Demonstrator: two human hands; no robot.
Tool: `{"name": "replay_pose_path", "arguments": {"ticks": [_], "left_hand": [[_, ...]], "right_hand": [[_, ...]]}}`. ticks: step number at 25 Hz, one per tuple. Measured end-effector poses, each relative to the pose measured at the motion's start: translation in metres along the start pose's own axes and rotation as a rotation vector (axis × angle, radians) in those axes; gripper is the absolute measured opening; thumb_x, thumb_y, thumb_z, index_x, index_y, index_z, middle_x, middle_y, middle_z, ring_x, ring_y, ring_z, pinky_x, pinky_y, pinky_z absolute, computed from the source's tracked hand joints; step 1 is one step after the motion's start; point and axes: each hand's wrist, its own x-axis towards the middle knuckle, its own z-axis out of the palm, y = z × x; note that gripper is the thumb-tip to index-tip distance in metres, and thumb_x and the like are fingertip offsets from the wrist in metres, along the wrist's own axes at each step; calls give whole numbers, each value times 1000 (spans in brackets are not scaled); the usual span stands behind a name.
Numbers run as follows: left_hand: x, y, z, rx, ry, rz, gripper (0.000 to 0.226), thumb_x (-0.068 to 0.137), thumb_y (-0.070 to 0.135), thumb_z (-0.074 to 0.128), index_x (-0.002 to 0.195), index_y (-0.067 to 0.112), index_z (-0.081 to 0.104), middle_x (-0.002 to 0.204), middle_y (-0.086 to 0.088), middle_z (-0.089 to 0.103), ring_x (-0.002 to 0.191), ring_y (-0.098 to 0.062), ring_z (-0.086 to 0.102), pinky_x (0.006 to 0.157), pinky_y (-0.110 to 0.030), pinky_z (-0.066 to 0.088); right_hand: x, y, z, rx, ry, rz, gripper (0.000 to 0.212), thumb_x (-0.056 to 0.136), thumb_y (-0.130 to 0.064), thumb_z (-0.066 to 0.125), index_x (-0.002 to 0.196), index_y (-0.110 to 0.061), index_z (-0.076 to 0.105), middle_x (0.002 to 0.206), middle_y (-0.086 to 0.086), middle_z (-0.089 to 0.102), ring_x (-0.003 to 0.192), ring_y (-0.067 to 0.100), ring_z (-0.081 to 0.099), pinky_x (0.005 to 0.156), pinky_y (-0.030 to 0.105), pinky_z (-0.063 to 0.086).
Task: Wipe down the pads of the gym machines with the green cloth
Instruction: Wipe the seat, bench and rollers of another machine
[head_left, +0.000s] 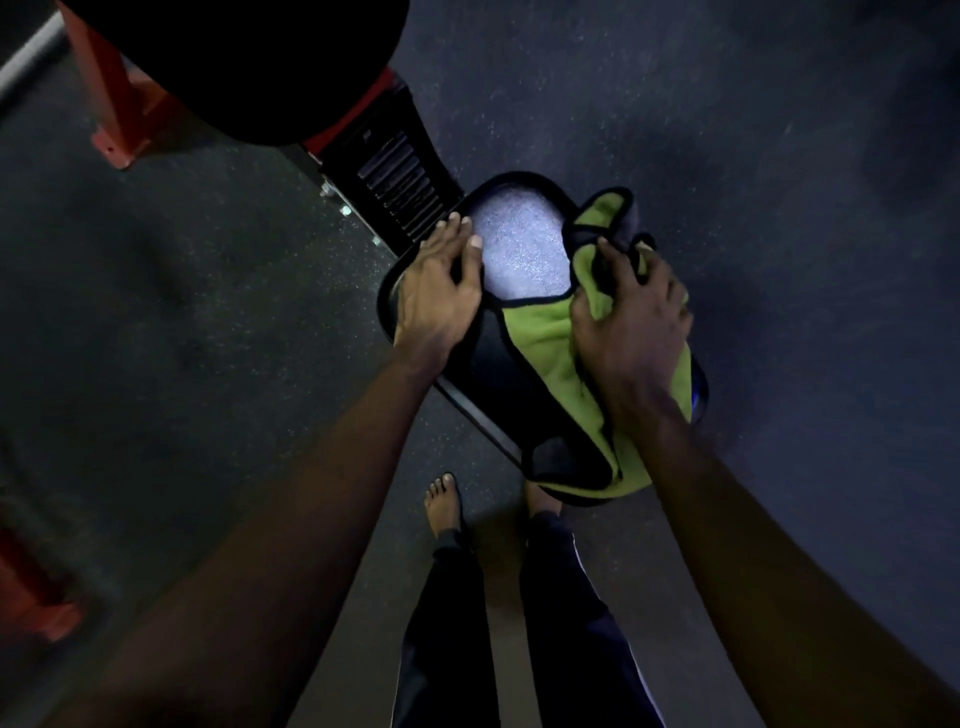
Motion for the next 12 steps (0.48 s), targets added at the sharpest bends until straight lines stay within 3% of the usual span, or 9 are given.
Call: {"name": "replay_pose_path", "arguments": {"ticks": [5, 7, 12], "left_hand": [[-4, -8, 15, 88, 9, 72, 65, 98, 43, 60, 149, 7, 44, 159, -8, 37, 151, -16, 26, 124, -29, 12], [-5, -10, 17, 74, 32, 78, 64, 97, 42, 61, 149, 8, 44, 158, -8, 38, 150, -16, 27, 125, -32, 14], [0, -8, 14, 75, 28, 65, 67, 95, 45, 63, 149, 8, 46, 158, -7, 39, 150, -15, 28, 120, -19, 9]], "right_hand": [[22, -37, 14, -108, -21, -67, 69, 90, -67, 49, 150, -34, 44, 152, 12, 42, 136, 37, 40, 105, 57, 34], [38, -51, 19, -99, -66, -148, 65, 92, -62, 49, 150, -35, 43, 154, 11, 39, 138, 36, 38, 106, 56, 33], [5, 5, 2, 26, 34, -91, 57, 90, -53, 54, 145, -38, 50, 148, 9, 47, 131, 34, 45, 101, 52, 40]]}}
